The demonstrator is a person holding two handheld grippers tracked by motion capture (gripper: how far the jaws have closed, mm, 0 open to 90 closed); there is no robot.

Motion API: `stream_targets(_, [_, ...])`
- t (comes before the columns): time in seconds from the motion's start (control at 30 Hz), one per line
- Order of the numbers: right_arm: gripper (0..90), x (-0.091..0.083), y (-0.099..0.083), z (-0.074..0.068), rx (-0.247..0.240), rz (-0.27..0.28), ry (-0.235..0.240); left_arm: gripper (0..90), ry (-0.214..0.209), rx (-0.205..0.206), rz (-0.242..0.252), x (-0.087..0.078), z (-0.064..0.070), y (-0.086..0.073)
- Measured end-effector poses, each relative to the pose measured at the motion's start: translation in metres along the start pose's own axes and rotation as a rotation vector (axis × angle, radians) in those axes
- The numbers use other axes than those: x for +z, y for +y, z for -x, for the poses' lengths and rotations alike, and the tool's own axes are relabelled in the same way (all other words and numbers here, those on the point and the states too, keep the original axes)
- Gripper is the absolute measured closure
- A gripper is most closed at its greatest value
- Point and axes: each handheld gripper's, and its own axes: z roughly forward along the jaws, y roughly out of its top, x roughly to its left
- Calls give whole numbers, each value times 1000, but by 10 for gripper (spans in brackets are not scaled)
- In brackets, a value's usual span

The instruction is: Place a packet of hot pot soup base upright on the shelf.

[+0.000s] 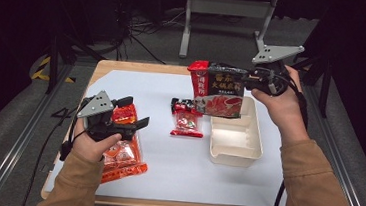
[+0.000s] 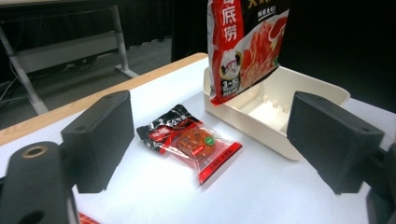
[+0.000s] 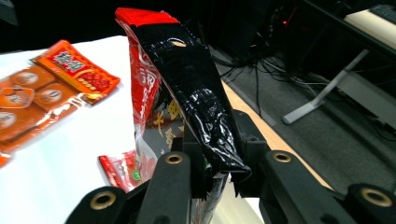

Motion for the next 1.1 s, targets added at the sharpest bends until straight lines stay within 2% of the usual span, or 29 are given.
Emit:
stream_targets(0.23, [775, -1, -8, 12, -17, -6, -43, 94, 21, -17, -7, 0, -3, -2])
stream_targets(0.43, [774, -2, -16, 22, -11, -12, -72, 65, 31, -32, -13, 0, -5, -3])
stream_targets(0.77, [772, -1, -34, 36, 5, -1, -97, 32, 49, -61, -8, -1, -9, -5])
stream_targets(1.1, [768, 7, -50, 42, 1, 9, -104, 26, 56, -71, -12, 0, -11, -7])
